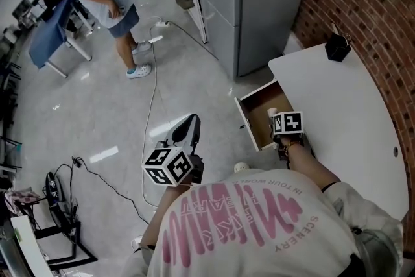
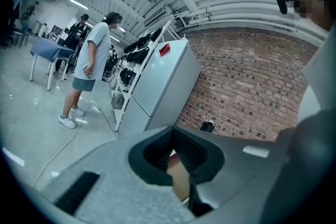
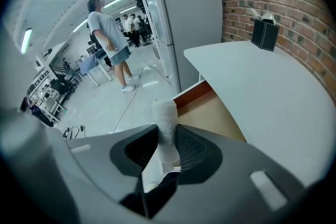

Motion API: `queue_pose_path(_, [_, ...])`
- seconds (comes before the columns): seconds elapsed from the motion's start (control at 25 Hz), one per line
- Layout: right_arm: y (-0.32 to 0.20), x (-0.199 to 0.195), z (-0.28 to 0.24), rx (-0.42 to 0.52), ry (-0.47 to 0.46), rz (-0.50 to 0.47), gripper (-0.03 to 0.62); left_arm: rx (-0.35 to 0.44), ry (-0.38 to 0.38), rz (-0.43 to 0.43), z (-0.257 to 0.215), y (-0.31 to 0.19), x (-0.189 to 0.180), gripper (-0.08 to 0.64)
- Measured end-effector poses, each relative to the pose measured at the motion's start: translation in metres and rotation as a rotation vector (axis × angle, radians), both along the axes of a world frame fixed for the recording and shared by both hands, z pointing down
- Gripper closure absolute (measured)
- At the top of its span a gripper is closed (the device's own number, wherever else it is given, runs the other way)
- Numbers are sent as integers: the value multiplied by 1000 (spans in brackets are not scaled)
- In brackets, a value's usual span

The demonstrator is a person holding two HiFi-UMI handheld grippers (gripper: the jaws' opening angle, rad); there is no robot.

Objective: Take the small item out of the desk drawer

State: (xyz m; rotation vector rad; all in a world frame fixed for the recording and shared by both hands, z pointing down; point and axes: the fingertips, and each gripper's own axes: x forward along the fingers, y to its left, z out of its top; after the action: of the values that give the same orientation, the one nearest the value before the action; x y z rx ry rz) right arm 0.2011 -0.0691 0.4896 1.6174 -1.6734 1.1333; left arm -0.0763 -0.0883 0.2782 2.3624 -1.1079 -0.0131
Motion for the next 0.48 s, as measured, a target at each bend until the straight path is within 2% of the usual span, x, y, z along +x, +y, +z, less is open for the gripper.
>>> queue_pose_path(0.48, [-16,10,-38,107,-15,59,472,49,-1,-8,-20,-5,-8,554])
